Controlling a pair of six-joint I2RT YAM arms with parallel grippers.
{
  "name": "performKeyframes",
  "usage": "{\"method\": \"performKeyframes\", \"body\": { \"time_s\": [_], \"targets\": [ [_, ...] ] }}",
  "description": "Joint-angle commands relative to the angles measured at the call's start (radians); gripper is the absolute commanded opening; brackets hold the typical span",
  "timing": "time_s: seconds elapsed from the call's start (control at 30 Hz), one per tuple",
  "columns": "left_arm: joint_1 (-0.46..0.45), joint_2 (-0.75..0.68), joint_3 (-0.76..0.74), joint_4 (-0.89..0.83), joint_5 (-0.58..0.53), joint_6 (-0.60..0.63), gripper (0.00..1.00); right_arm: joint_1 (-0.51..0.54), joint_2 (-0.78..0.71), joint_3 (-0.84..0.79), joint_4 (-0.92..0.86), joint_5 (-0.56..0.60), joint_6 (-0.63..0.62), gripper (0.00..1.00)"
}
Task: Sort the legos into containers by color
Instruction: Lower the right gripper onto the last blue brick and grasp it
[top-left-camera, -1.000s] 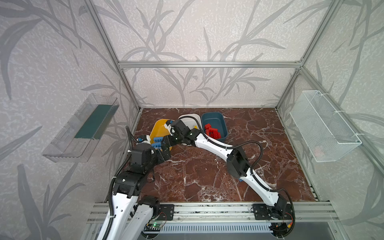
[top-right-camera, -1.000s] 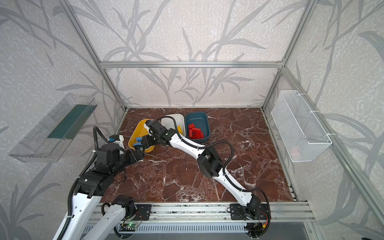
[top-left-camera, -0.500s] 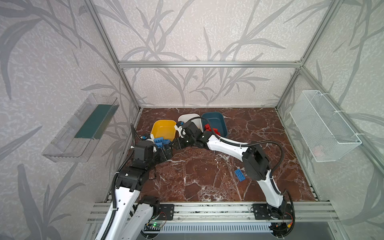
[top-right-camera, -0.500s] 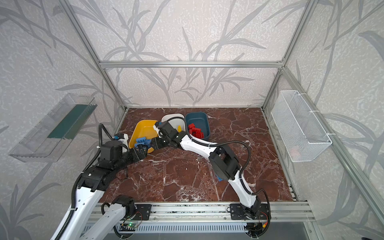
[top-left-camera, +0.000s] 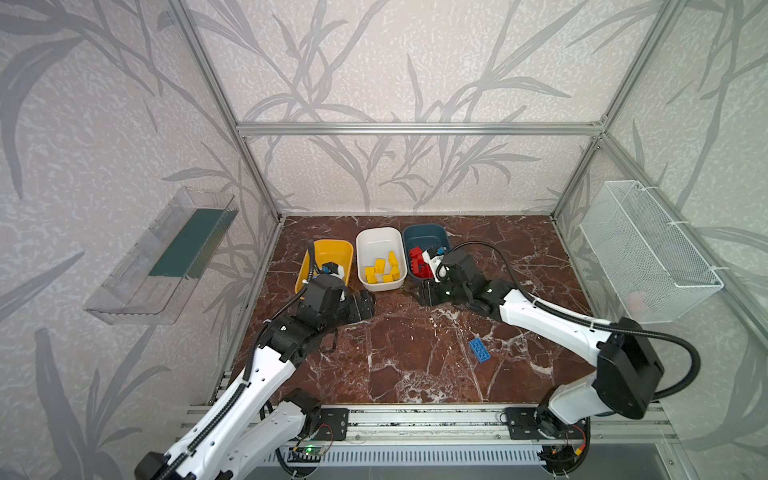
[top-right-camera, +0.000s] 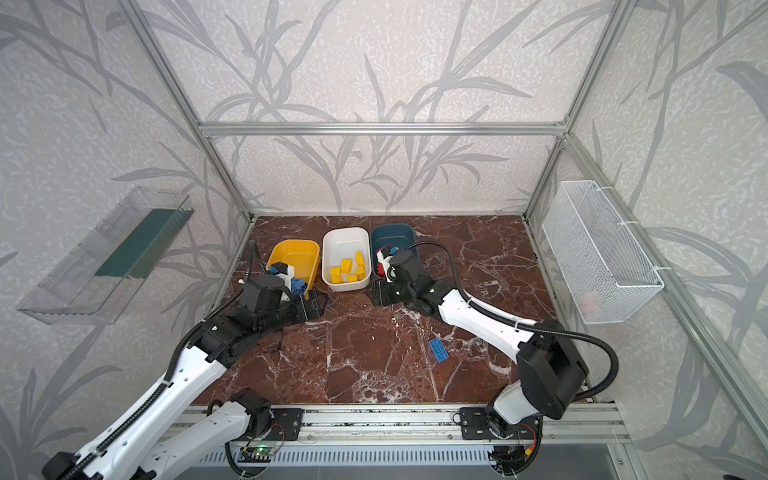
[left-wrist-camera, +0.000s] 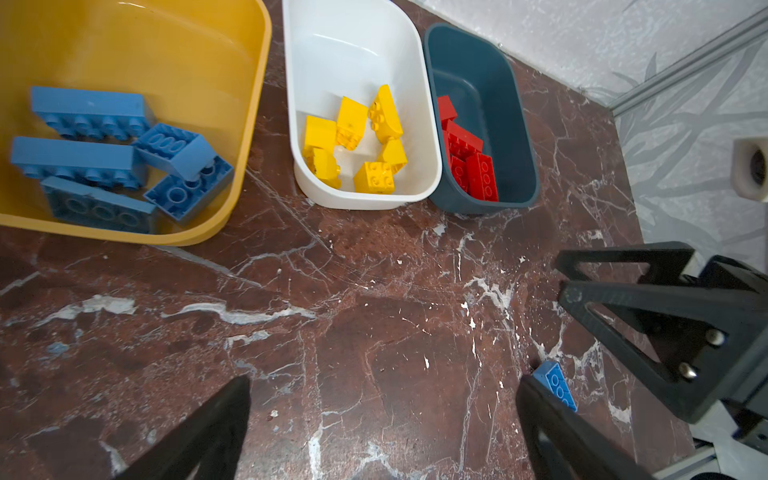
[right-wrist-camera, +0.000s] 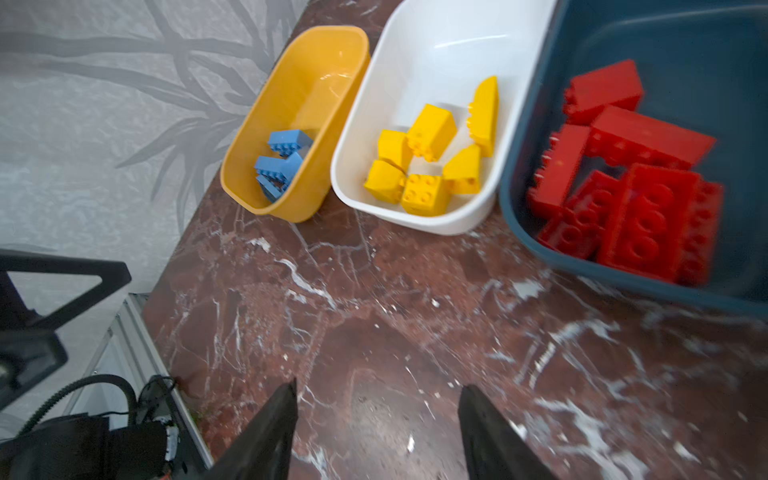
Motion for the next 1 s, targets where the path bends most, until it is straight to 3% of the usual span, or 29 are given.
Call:
{"method": "performKeyframes", "body": {
  "time_s": [0.0,0.23,0.47,0.8,0.97],
  "targets": [
    [-0.079,0.050,0.011,0.045,-0.087,-0.037,0.99,-0.012,-0.116,-0.072,-0.126,0.071,-0.068,0.65],
    [-0.199,0.174,-0.010,0.139,-0.123,-0.084,0.99,-0.049,-0.292,-0.223,-0.305,0.182,-0.077,0.70],
    [-0.309,0.330,0.029,0.168,-0.140,-0.100,0.98,-0.071,-0.378,-0.349,-0.398,0.263,-0.024,0.73],
    [-0.389,0.428,0.008,0.223,-0.145,-0.143,0.98,-0.069,-0.355,-0.438,-0.444,0.265,0.045,0.73],
    [-0.408,0.462,0.008,0.224,-0.150,-0.148,0.98,-0.061,-0.286,-0.427,-0.459,0.281,0.039,0.67]
  ]
}}
